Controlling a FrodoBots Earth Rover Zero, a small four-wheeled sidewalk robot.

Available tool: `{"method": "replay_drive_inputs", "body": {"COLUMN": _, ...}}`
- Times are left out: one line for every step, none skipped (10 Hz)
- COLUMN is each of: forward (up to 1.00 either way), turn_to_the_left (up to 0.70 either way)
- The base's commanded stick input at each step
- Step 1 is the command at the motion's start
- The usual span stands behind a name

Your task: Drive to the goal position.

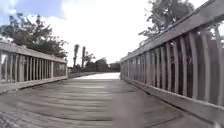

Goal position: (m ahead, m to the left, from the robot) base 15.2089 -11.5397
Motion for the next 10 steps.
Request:
{"method": "replay_drive_inputs", "body": {"forward": 1.00, "turn_to_the_left": 0.00}}
{"method": "replay_drive_inputs", "body": {"forward": 1.00, "turn_to_the_left": 0.00}}
{"method": "replay_drive_inputs", "body": {"forward": 1.00, "turn_to_the_left": 0.00}}
{"method": "replay_drive_inputs", "body": {"forward": 1.00, "turn_to_the_left": 0.00}}
{"method": "replay_drive_inputs", "body": {"forward": 1.00, "turn_to_the_left": 0.00}}
{"method": "replay_drive_inputs", "body": {"forward": 1.00, "turn_to_the_left": 0.00}}
{"method": "replay_drive_inputs", "body": {"forward": 1.00, "turn_to_the_left": 0.00}}
{"method": "replay_drive_inputs", "body": {"forward": 1.00, "turn_to_the_left": 0.00}}
{"method": "replay_drive_inputs", "body": {"forward": 1.00, "turn_to_the_left": 0.00}}
{"method": "replay_drive_inputs", "body": {"forward": 1.00, "turn_to_the_left": 0.00}}
